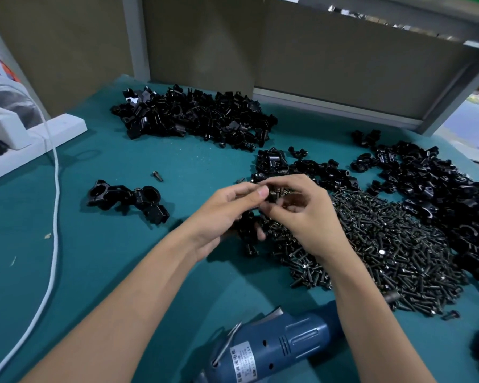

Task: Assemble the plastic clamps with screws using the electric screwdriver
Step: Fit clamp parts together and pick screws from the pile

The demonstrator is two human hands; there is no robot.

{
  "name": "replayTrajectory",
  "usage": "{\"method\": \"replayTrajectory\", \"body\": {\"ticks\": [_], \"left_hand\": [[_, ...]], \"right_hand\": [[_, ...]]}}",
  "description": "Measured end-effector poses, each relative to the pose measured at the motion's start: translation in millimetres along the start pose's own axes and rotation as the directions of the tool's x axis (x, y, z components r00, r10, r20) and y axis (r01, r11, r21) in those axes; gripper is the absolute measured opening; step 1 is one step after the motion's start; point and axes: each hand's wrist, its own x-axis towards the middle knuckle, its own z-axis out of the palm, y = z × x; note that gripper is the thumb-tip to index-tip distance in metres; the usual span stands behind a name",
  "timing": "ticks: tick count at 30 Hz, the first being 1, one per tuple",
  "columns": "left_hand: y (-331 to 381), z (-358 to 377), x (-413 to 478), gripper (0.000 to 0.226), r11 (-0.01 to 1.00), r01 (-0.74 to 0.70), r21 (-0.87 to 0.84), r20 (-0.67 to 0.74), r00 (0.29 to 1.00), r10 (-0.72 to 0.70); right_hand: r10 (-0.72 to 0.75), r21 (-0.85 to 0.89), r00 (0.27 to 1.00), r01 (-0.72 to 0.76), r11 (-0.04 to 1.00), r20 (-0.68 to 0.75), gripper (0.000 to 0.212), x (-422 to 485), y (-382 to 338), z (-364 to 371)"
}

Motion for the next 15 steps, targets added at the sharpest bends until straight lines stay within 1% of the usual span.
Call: {"method": "replayTrajectory", "body": {"ticks": [2,3,6,8,10,12,15], "left_hand": [[0,1,3,0.048,0.993,0.025,-0.116,-0.078,0.996,-0.034],[1,1,4,0.052,0.985,0.032,-0.167,-0.116,0.992,-0.052],[1,-4,5,0.05,0.945,0.011,-0.327,-0.18,0.981,-0.073],[4,-8,4,0.046,0.912,-0.052,-0.407,-0.203,0.979,-0.034],[7,-10,3,0.048,0.886,-0.133,-0.444,-0.223,0.974,0.034],[11,-10,2,0.05,0.862,-0.201,-0.464,-0.222,0.969,0.107],[15,-11,-1,0.046,0.866,-0.251,-0.432,-0.195,0.964,0.182]], "right_hand": [[-0.006,0.07,0.999,0.009,0.998,-0.038,0.03,1,-1,-1],[-0.002,0.091,0.999,0.006,0.996,-0.048,0.03,1,-1,-1],[0.008,0.112,0.995,0.004,0.994,-0.101,0.028,0,0,-2],[0.014,0.098,0.992,-0.002,0.995,-0.128,0.023,-1,0,-3],[0.024,0.058,0.992,-0.017,0.998,-0.124,0.017,-1,1,-3],[0.043,0.019,0.993,-0.041,0.999,-0.108,0.017,-1,1,-2],[0.043,-0.032,0.995,-0.046,0.998,-0.089,0.019,-1,2,0]]}}
